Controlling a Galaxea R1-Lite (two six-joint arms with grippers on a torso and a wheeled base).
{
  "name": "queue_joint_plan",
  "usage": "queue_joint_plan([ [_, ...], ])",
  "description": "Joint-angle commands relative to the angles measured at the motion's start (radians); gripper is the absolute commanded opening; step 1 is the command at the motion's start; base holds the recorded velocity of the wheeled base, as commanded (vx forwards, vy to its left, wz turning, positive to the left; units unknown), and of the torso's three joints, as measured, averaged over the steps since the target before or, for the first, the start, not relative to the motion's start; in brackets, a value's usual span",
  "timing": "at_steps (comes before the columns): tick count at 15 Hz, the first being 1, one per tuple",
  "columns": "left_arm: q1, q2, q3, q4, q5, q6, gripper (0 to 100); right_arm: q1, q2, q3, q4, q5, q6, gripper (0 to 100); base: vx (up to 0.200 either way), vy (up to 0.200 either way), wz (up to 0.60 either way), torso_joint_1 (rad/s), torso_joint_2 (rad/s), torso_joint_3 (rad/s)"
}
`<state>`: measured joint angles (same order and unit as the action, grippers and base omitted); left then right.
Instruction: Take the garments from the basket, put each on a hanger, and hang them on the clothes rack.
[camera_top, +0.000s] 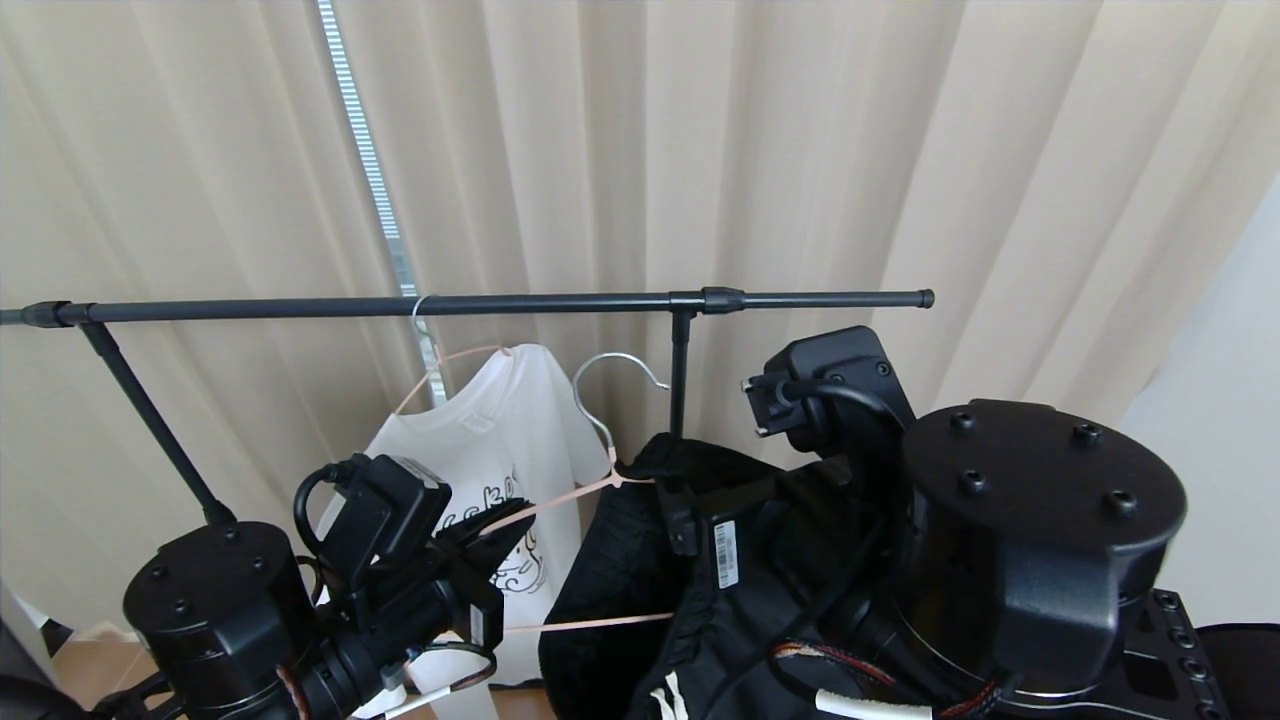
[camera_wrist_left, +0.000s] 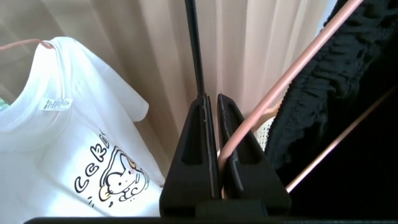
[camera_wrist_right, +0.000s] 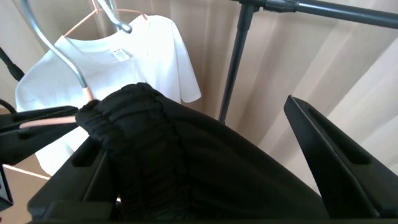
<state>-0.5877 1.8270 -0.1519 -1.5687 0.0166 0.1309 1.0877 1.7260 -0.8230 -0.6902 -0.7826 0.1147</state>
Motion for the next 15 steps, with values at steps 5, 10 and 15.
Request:
queue_joint_plan([
  [5,0.000,0.003,-0.006,-0.002,0.000,0.000,0,0.014,-0.009,0.016,-0.005,0.002,-0.009,100,0.000,0.000,0.00,0.000,0.00,0.000],
  [10,0.000,0.001,-0.011,-0.002,0.000,-0.019,0,0.021,-0.011,0.038,-0.006,0.008,-0.015,100,0.000,0.000,0.00,0.000,0.00,0.000],
  [15,0.000,0.000,-0.006,-0.002,-0.007,-0.036,0,0.014,-0.137,0.117,0.006,0.163,-0.061,100,0.000,0.000,0.00,0.000,0.00,0.000],
])
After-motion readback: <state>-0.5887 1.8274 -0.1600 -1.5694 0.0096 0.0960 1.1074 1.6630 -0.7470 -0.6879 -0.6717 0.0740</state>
